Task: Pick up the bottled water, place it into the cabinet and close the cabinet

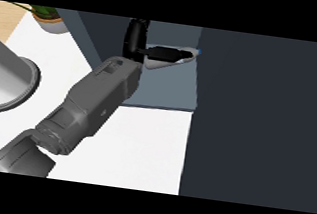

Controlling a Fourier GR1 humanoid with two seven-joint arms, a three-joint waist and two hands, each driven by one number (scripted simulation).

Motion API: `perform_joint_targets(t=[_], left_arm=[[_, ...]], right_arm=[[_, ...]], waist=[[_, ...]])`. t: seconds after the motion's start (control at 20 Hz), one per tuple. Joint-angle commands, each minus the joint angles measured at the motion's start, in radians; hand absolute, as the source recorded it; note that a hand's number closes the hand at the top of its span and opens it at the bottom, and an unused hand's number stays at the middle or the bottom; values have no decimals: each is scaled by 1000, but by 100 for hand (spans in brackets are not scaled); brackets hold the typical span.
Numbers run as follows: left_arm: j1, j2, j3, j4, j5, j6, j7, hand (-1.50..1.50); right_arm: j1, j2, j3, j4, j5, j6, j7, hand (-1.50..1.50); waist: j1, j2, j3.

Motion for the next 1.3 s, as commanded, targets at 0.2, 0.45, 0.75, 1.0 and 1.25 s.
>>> perform_joint_targets(t=[0.2, 0.45, 0.75, 1.0, 1.25], left_arm=[[142, -16, -56, -154, 31, 0, -12, -150], [284, -16, -157, -334, 75, -34, 22, -150], [450, -16, -262, -579, 117, -127, 75, -150], [580, 22, -297, -795, 81, -123, 81, -150], [683, 25, -368, -991, 42, -73, 126, -150]], right_arm=[[51, 6, 15, -127, -32, -13, 62, -150], [49, 3, 19, -159, -45, -44, 100, -150], [22, 18, 27, -75, 5, -50, 51, -150], [81, 36, 80, -98, 51, -42, 25, -150], [75, 19, 124, -166, 89, -63, 83, -150]], waist=[[19, -16, 0], [32, -20, 0], [55, -25, 1], [55, -25, 1], [54, -22, 0]])
